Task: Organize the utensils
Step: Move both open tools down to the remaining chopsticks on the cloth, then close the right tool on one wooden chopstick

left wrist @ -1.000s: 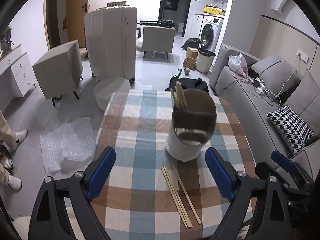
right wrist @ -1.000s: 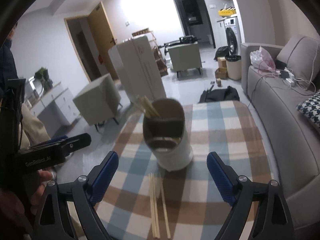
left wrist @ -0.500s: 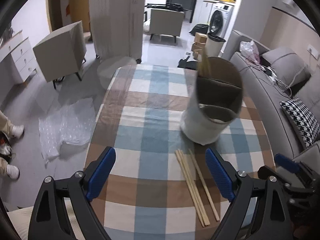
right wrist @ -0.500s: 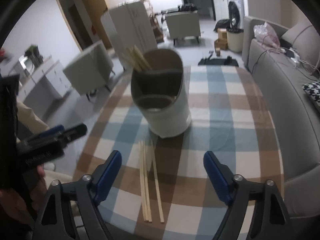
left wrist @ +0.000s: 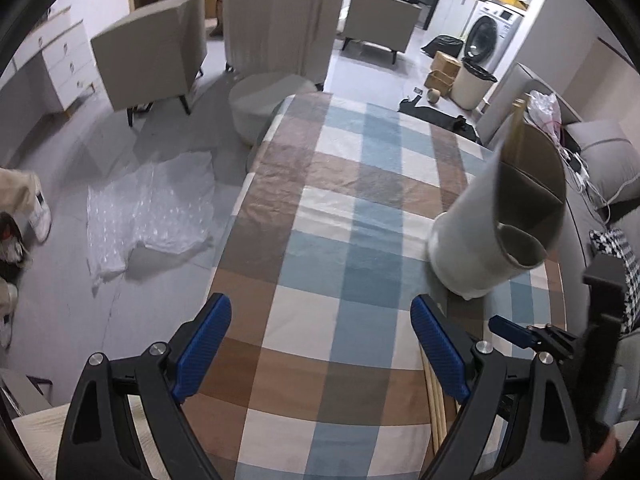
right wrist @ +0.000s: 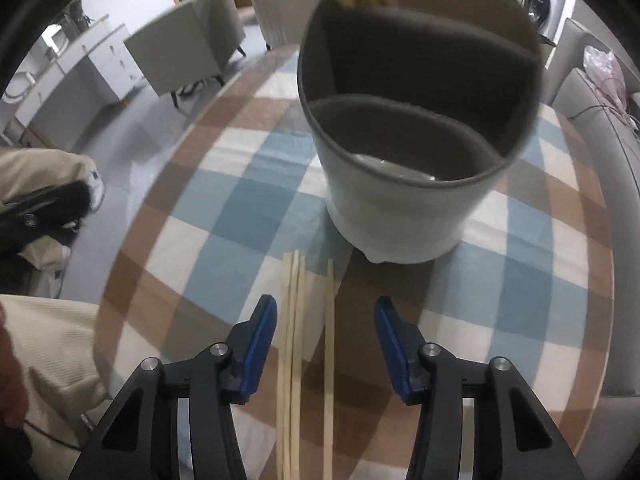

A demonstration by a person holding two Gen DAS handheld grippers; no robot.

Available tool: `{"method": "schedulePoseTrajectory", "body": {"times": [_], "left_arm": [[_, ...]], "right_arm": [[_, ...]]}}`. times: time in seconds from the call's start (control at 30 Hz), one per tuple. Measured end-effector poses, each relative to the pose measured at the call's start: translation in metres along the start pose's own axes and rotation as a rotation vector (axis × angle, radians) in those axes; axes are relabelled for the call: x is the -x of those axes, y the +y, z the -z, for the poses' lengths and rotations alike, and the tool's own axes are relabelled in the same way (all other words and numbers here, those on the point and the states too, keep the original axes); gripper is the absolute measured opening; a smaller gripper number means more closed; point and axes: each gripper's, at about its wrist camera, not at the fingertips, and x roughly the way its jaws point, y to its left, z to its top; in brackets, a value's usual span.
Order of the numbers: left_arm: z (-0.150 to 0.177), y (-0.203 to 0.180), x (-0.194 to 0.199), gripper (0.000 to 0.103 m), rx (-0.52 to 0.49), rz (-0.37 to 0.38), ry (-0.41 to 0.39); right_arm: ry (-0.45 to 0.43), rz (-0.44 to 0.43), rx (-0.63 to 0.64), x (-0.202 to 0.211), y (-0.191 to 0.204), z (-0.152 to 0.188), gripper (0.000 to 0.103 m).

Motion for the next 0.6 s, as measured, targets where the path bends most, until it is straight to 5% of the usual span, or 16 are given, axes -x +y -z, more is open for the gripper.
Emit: {"method": "schedulePoseTrajectory", "body": {"times": [0.6], "left_arm": [[-0.003, 0.02, -0.013, 0.088, 0.047, 0.005, 0.07]], "right_arm": [[0.07, 0.083, 0.028, -0.042, 0.007, -0.008, 0.01]]}}
